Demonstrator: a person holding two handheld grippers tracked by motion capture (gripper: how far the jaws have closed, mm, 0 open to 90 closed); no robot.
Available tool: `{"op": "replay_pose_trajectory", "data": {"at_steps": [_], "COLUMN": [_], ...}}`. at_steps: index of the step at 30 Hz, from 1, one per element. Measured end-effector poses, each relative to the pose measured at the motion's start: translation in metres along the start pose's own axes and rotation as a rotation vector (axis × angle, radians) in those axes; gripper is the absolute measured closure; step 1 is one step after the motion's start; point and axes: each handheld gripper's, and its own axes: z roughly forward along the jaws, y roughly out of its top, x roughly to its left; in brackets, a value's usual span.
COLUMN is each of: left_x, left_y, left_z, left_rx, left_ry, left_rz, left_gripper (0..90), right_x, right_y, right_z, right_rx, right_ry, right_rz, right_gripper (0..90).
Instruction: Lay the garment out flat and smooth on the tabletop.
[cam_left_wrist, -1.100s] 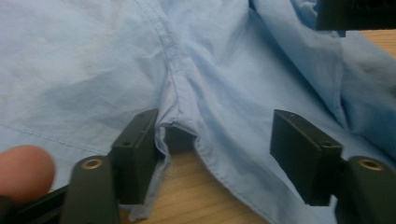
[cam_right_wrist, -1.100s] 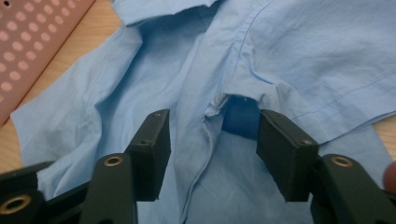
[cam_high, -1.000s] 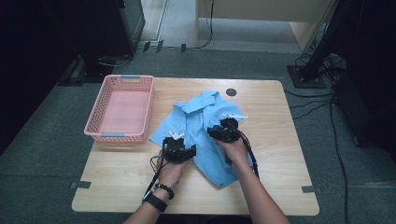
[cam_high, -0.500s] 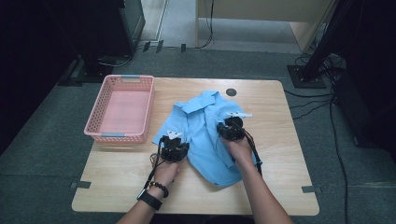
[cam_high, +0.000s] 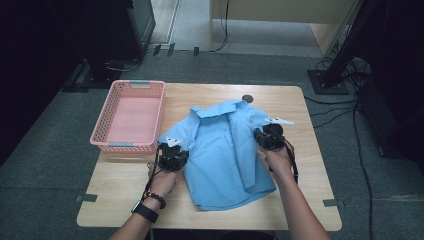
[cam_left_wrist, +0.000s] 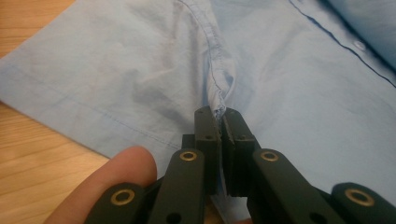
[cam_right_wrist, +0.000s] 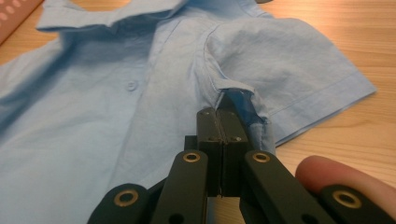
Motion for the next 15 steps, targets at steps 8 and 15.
{"op": "replay_pose_trajectory", "data": {"at_steps": [8,15], "left_x": [0.014,0.024], "left_y": [-0.001,-0.003], "left_z": [-0.003,-0.003], "left_rx": [0.021,0.033], "left_ry": [0.022,0.035], "left_rz": [0.024,0.033], "left_gripper": [88.6,88.7], "right_x": [-0.030,-0.056], "right_y": [-0.006,-0.018], "right_z": [-0.016,-0.030], "right_rx": [-0.010,-0.006], "right_ry": [-0.056,-0.108], "right_rz": [0.013,0.029], "right_gripper": [90.0,90.0]}}
